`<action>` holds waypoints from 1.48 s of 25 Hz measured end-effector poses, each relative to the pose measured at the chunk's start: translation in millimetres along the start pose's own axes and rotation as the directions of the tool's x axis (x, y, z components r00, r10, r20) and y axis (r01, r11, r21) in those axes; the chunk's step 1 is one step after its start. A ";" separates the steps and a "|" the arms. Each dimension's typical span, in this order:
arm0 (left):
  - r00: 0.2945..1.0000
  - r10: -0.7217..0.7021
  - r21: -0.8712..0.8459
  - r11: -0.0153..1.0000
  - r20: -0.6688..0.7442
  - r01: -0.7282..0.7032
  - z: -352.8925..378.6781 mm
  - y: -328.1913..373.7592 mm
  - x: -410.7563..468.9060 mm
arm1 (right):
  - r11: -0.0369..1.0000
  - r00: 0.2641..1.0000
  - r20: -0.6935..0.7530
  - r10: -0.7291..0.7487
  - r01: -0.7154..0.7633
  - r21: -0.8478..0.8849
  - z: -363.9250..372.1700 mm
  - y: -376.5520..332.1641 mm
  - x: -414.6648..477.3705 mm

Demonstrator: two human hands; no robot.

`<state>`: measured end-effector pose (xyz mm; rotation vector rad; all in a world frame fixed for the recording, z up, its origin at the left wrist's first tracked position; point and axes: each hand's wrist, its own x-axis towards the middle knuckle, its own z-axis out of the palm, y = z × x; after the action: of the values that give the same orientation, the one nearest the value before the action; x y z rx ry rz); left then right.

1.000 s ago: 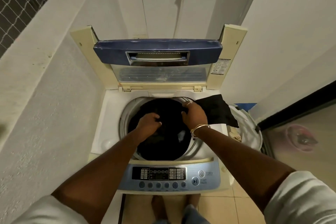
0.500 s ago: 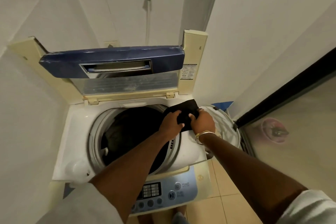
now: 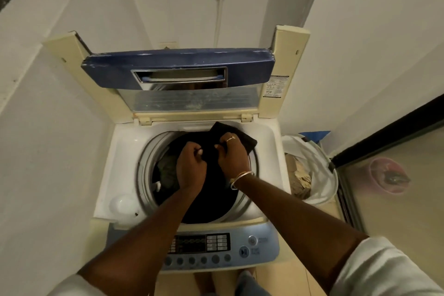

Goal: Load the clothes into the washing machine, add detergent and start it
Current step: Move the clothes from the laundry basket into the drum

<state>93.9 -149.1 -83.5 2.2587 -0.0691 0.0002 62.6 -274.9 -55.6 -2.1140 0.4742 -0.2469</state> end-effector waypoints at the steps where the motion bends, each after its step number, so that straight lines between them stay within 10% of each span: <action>1: 0.999 -0.032 0.034 0.999 0.032 0.031 -11.0 -15.6 4.4 | 1.000 0.999 0.040 0.016 -0.016 -0.007 17.4 -3.1 -2.5; 5: 0.904 -0.272 0.210 0.955 0.329 0.211 -50.3 -64.9 15.5 | 0.917 0.867 0.395 0.303 -0.153 -0.368 58.6 -2.8 -10.6; 9: 0.883 -0.273 0.199 0.957 0.382 0.210 -70.9 -81.4 13.4 | 0.875 0.795 0.460 0.396 -0.175 -0.451 58.6 1.6 -16.9; 24: 0.860 0.377 -0.065 0.923 0.343 -0.379 17.3 130.1 -21.0 | 0.979 0.972 -0.141 0.186 -0.195 -0.056 -110.7 7.6 -29.9; 37: 0.815 0.210 0.003 0.968 0.541 -0.252 236.5 235.5 -88.4 | 0.930 0.934 -0.036 0.355 -0.357 -0.083 -296.5 204.7 -6.1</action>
<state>-11.7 -476.6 -54.3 2.2453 -0.6563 -0.5136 -95.8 -598.5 -62.3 -2.0657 0.8836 -0.0383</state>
